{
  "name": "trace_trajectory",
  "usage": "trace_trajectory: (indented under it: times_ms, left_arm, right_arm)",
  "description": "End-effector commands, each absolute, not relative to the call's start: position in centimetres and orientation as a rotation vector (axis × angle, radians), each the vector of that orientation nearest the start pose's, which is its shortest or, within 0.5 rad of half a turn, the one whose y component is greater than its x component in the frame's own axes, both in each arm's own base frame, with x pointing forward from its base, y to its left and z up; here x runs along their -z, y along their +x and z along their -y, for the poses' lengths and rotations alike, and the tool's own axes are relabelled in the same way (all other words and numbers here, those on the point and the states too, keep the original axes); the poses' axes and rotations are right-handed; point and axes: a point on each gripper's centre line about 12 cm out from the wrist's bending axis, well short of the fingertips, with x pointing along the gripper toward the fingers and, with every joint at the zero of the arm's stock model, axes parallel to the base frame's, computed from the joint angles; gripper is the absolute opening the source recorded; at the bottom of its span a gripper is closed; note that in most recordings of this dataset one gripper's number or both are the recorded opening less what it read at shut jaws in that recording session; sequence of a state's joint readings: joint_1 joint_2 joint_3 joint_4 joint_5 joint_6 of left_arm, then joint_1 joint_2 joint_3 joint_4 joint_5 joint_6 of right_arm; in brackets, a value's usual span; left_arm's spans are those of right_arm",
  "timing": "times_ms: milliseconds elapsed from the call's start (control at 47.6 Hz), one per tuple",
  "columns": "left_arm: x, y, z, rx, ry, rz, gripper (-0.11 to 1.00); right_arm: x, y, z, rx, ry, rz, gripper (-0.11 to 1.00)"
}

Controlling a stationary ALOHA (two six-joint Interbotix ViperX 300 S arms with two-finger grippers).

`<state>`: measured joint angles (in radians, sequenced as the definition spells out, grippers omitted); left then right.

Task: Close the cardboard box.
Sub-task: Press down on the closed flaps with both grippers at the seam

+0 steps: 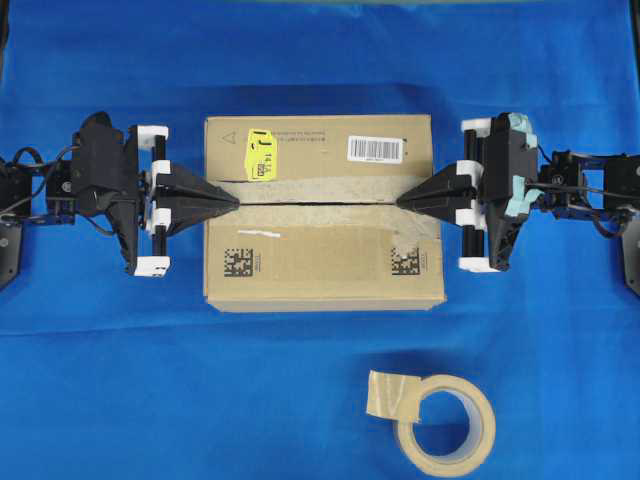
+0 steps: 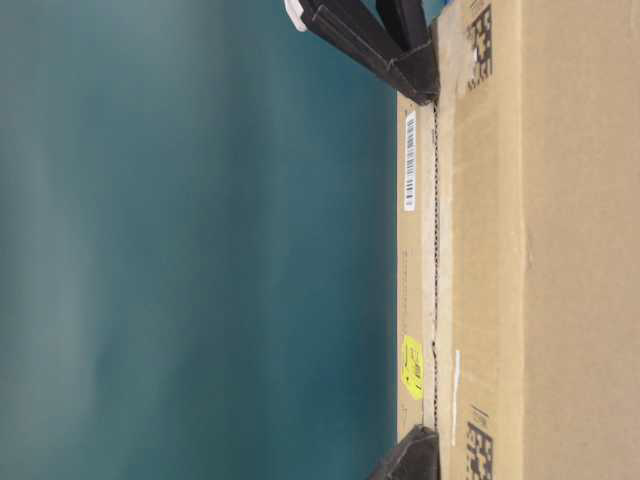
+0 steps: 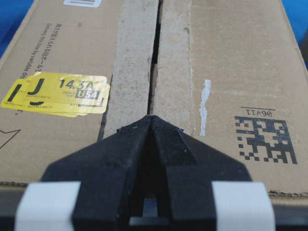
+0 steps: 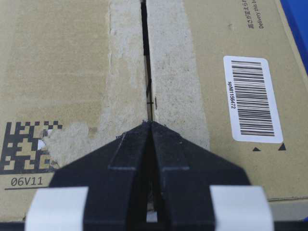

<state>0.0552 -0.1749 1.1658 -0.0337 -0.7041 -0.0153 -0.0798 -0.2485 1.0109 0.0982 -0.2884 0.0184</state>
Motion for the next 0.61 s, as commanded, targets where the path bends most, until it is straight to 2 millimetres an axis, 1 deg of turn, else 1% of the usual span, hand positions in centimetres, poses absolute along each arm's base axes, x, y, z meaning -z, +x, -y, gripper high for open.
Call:
trace_trajectory:
  times_ms: [0, 210, 588]
  left_arm:
    - [-15.02, 28.51, -1.85, -0.084, -0.048, -0.276, 0.00]
    - [-14.54, 28.70, -1.84, -0.085, -0.051, -0.290, 0.00]
    - [-14.55, 28.81, -1.85, -0.086, -0.057, -0.279, 0.00]
  right_arm:
    - [-17.56, 30.63, 3.13, 0.144, 0.127, -0.448, 0.00]
    - [-17.56, 30.63, 3.13, 0.144, 0.127, -0.448, 0.00]
    - [-17.40, 30.46, 3.16, 0.146, 0.129, -0.453, 0.00]
